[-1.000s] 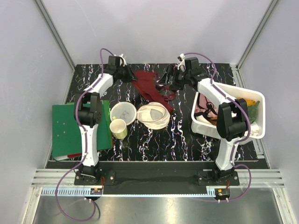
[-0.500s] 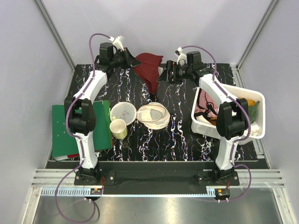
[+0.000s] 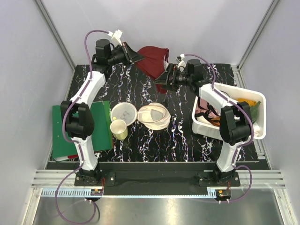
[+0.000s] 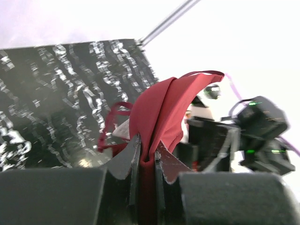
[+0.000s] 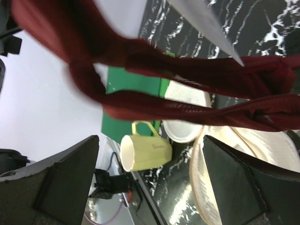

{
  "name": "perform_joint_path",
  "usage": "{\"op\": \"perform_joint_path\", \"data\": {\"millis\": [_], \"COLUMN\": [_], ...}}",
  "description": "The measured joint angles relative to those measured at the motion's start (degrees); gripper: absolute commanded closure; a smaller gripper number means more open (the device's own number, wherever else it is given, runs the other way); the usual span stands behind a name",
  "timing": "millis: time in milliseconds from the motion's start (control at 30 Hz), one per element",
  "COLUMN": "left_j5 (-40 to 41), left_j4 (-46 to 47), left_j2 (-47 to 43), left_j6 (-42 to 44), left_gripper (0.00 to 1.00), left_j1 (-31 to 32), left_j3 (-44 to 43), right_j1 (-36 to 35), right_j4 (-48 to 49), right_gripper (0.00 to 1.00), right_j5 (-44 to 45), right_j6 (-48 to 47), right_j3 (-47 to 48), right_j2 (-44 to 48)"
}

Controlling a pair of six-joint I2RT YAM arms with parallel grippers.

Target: Place the bra in the laundry bag and zip it closed

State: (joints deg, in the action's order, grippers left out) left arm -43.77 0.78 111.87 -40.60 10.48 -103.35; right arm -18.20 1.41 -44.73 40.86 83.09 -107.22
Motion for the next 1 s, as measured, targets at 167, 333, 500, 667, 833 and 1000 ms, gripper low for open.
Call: {"op": "perform_joint_path", "data": {"millis": [167, 333, 500, 667, 833, 1000], "left_j5": [-1.2, -2.1, -3.7, -5.6, -7.3, -8.6], "left_j4": [1.7, 2.5, 3.4, 6.4, 11.5, 13.5], "left_j2": [-1.7, -2.3, -2.6, -2.9, -3.2, -3.6], "left_j6": [-1.9, -3.1, -4.8, -8.5, -13.0, -15.7], "left_gripper": [1.00, 1.00, 1.00, 1.00, 1.00, 1.00], "left_j1": [0.6, 1.0, 1.2, 1.3, 1.5, 1.7], "left_j3": [1.4, 2.4, 4.6, 7.9, 11.0, 13.7], "right_j1": [-0.7, -1.0, -1.0, -1.0, -1.0, -1.0], "right_j4": [8.0, 16.0, 19.6, 20.7, 22.6, 23.0], "right_gripper": [0.00, 0.00, 0.00, 0.00, 0.00, 0.07], "right_j5": [0.0, 0.0, 0.0, 0.0, -0.6, -2.6], "right_j6": [5.9, 9.8, 11.1, 11.0, 9.8, 7.2], "right_j3": [-1.9, -3.7, -4.0, -4.0, -4.0, -3.8], "right_j2": [0.0, 0.5, 0.7, 0.7, 0.7, 0.7]}}
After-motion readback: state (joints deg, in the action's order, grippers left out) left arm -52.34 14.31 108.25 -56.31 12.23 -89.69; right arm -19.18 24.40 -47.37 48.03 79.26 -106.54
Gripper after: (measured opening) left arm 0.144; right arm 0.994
